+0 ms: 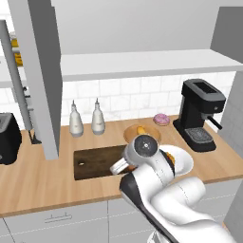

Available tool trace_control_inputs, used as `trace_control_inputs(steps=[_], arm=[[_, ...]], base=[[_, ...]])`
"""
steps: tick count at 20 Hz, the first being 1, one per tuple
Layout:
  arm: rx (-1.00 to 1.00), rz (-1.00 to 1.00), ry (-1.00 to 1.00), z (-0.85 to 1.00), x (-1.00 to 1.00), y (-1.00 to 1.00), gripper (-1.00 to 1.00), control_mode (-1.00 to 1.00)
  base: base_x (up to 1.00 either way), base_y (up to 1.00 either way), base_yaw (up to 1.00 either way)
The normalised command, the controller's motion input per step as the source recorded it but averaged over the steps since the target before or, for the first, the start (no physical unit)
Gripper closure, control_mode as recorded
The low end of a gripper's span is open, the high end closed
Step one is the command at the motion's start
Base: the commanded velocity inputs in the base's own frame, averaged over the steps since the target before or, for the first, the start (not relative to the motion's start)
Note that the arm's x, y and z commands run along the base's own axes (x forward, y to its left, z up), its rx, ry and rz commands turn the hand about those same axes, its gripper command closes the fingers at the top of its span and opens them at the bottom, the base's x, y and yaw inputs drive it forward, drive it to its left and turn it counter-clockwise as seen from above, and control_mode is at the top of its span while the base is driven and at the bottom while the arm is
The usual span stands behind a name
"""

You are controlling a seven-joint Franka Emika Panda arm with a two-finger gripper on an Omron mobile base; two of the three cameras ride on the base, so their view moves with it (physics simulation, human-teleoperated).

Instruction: From the different types of pastries on the counter, select a croissant and place it on the cutting board. Then retrieve a jar of jam from the cabinet and place it alongside the croissant on the cutting board.

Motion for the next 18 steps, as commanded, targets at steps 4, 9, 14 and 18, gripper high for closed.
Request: trace_control_inputs(steps=[4, 9, 14, 18], arm=[[0.00, 0.02, -0.28, -0.57, 0.48, -0.10, 1.00, -1.00], [0.09, -0.10, -0.15, -0.07, 0.49, -0.01, 1.00, -1.00], [0.23, -0.16, 0.00, 0.00, 0.31, -0.17, 1.00, -1.00], [0.19, -0.01, 0.05, -0.10, 0.00, -0.07, 1.00, -1.00]], base=[[0.00, 0.00, 0.00], [0.00, 0.00, 0.00], [0.00, 0.00, 0.00], [0.00, 0.00, 0.00]])
